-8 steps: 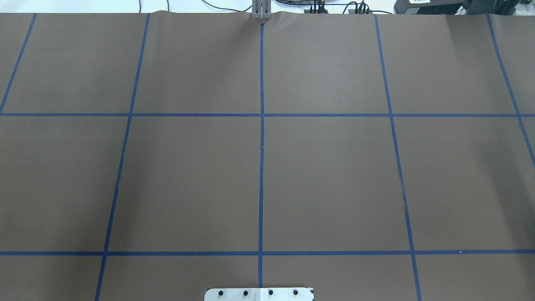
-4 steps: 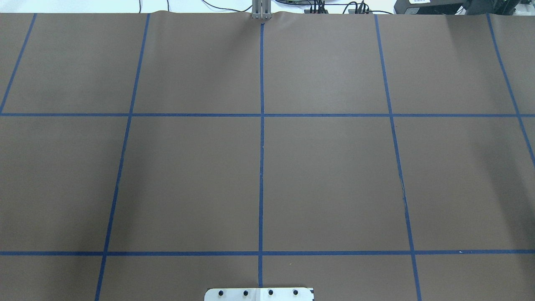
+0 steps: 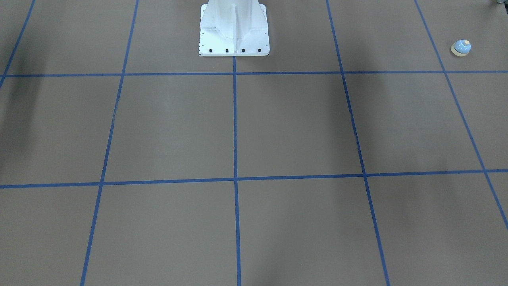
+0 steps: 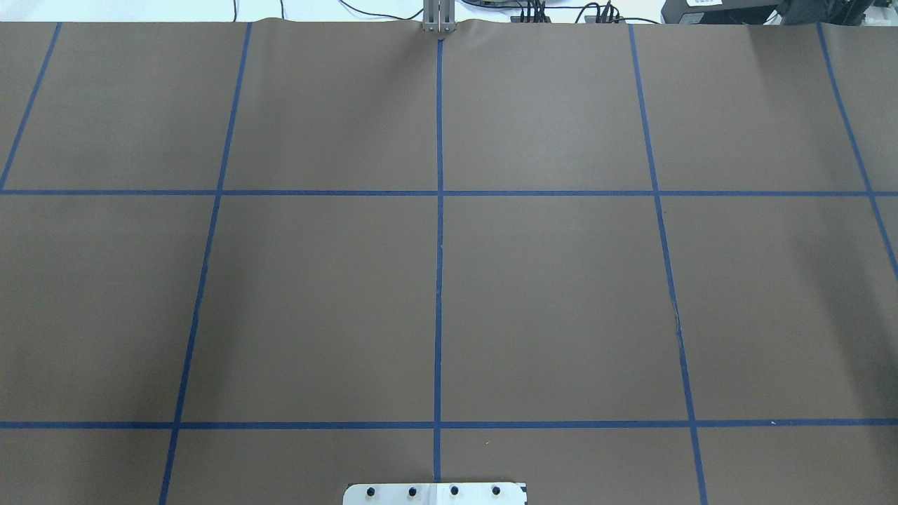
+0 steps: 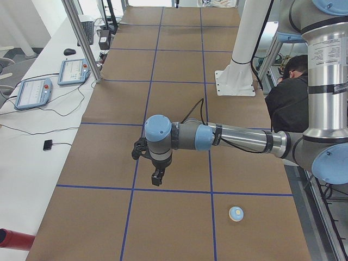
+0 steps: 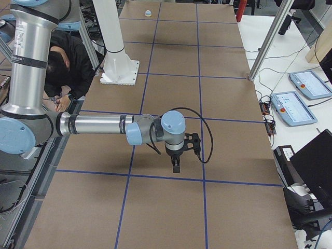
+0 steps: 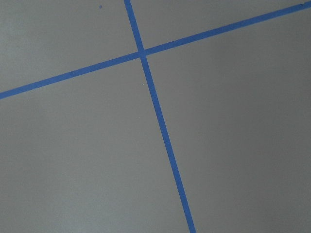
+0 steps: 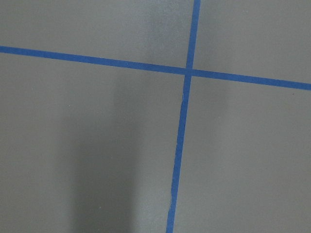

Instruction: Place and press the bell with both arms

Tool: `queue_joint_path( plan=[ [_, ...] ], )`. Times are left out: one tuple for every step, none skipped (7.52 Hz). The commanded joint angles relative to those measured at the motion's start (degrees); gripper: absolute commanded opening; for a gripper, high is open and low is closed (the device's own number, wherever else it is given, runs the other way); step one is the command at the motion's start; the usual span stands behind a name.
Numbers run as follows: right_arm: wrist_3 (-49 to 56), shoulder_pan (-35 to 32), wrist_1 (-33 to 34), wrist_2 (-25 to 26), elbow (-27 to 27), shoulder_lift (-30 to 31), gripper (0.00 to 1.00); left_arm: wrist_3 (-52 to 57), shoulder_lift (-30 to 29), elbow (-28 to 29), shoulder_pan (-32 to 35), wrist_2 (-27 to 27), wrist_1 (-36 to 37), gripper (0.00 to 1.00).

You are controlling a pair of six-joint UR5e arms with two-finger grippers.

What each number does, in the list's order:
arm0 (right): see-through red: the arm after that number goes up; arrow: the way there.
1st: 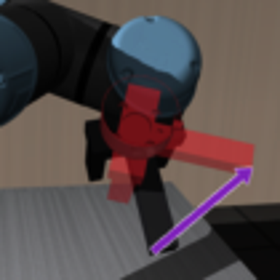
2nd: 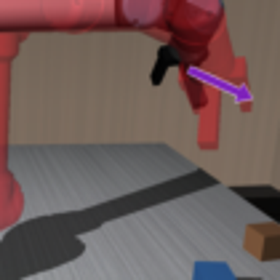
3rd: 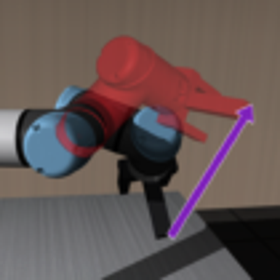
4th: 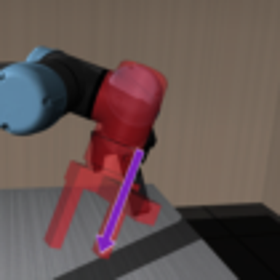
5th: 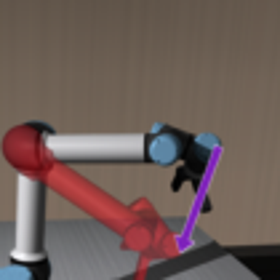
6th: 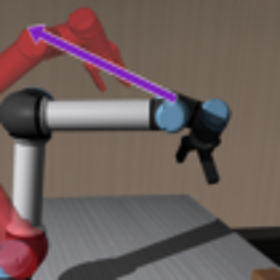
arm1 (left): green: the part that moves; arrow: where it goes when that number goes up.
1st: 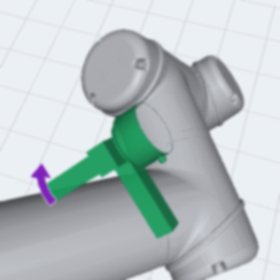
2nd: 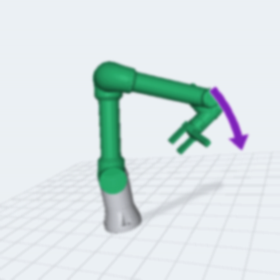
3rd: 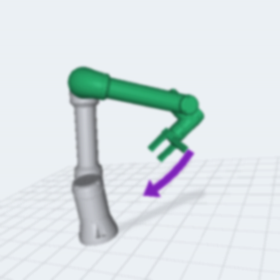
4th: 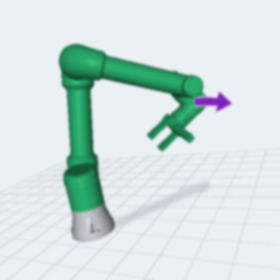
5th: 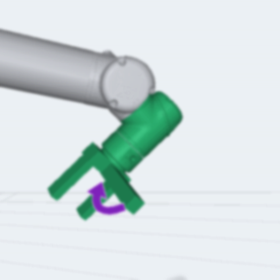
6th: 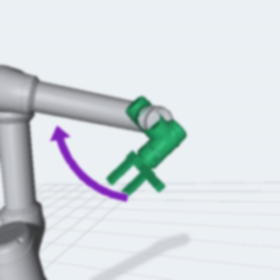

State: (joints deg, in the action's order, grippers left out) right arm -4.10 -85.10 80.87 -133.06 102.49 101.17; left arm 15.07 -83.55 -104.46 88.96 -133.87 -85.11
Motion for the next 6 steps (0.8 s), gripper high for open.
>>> queue_joint_path(
  plan=[
    [-0.03, 0.02, -0.1, -0.01, -0.01, 0.0, 1.0, 0.13, -0.92, 0.22, 0.07, -0.34, -0.93, 1.0],
    [-0.12, 0.28, -0.1, -0.01, -0.09, 0.0, 1.0, 0.39, -1.18, 0.05, -0.02, 0.01, -1.2, 1.0],
    [-0.03, 0.98, -0.1, 0.08, -0.09, -0.09, 1.0, -0.04, -1.27, 0.13, -0.45, 0.01, -1.37, 1.0],
    [-0.99, 1.51, -0.02, -0.01, -0.44, -1.48, 1.0, -0.04, -1.27, 0.39, -3.07, 0.01, -1.29, 1.0],
    [-2.65, 2.47, -0.02, -0.01, -0.45, -2.28, 1.0, -0.04, -1.1, 0.83, -4.92, 0.1, -1.2, 1.0],
    [-3.71, 3.27, -0.02, -0.01, -0.45, -2.98, 1.0, -0.13, -0.31, 3.27, -5.64, -0.25, -1.55, 1.0]
  ],
)
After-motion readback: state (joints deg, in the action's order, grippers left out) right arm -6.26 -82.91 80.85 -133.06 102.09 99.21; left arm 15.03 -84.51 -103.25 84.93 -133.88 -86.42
